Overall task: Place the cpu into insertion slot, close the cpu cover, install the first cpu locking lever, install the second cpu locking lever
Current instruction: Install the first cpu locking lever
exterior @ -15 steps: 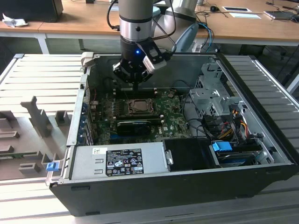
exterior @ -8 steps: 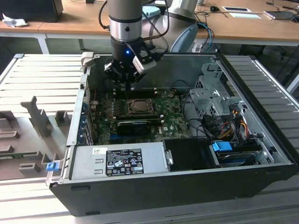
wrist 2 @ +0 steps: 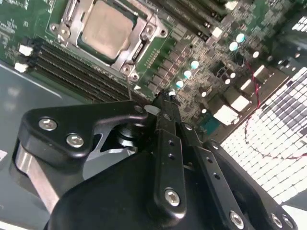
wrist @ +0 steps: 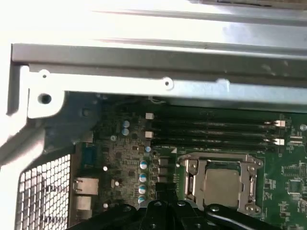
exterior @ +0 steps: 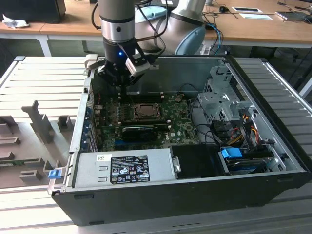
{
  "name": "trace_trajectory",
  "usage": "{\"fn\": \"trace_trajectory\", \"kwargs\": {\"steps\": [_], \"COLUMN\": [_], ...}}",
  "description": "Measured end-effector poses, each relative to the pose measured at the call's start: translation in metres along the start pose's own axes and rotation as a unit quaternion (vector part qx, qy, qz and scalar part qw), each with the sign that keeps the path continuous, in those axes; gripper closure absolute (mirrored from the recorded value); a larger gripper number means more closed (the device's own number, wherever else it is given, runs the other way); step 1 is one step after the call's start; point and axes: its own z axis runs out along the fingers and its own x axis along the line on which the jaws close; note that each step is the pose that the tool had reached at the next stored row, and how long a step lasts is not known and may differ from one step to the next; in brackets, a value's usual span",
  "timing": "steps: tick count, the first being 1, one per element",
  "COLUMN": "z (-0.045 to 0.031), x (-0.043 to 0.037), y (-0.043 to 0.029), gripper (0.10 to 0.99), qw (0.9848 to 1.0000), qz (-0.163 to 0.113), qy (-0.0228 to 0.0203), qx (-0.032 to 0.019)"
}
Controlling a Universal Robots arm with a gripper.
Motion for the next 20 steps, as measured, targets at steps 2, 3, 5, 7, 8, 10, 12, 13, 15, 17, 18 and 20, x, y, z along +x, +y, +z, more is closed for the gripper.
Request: {"fn": "trace_trajectory", "kwargs": {"steps": [2,3,5,7,8,10,12,13,15,17,18,20], "z": [0.0003,0.0004,0.0007,0.0013,0.0015,0.0017,0.0018,0.0019,0.0025,0.0036,0.0042,0.0053], "x": [0.0006,0.0007,0.0007,0.0004,0.0003,-0.0011,-0.0054,-0.0082,-0.0179,-0.0241,-0.0273,-0.0326], "y": [0.0063,0.0082,0.0122,0.0172,0.0188,0.0217,0.0231,0.0234,0.0234,0.0237,0.0238,0.0237], "gripper": [0.980,0.980,0.980,0.980,0.980,0.980,0.980,0.980,0.980,0.980,0.980,0.980], "qw": [1.0000,1.0000,1.0000,1.0000,1.0000,1.0000,1.0000,1.0000,1.0000,1.0000,1.0000,1.0000], "qz": [0.000,0.000,0.000,0.000,0.000,0.000,0.000,0.000,0.000,0.000,0.000,0.000], "qy": [0.0000,0.0000,0.0000,0.0000,0.0000,0.0000,0.0002,0.0001,0.0002,0.0003,0.0003,0.0004], "qx": [0.0000,0.0000,0.0000,0.0000,0.0000,0.0002,0.0010,0.0011,0.0020,0.0028,0.0029,0.0029]}}
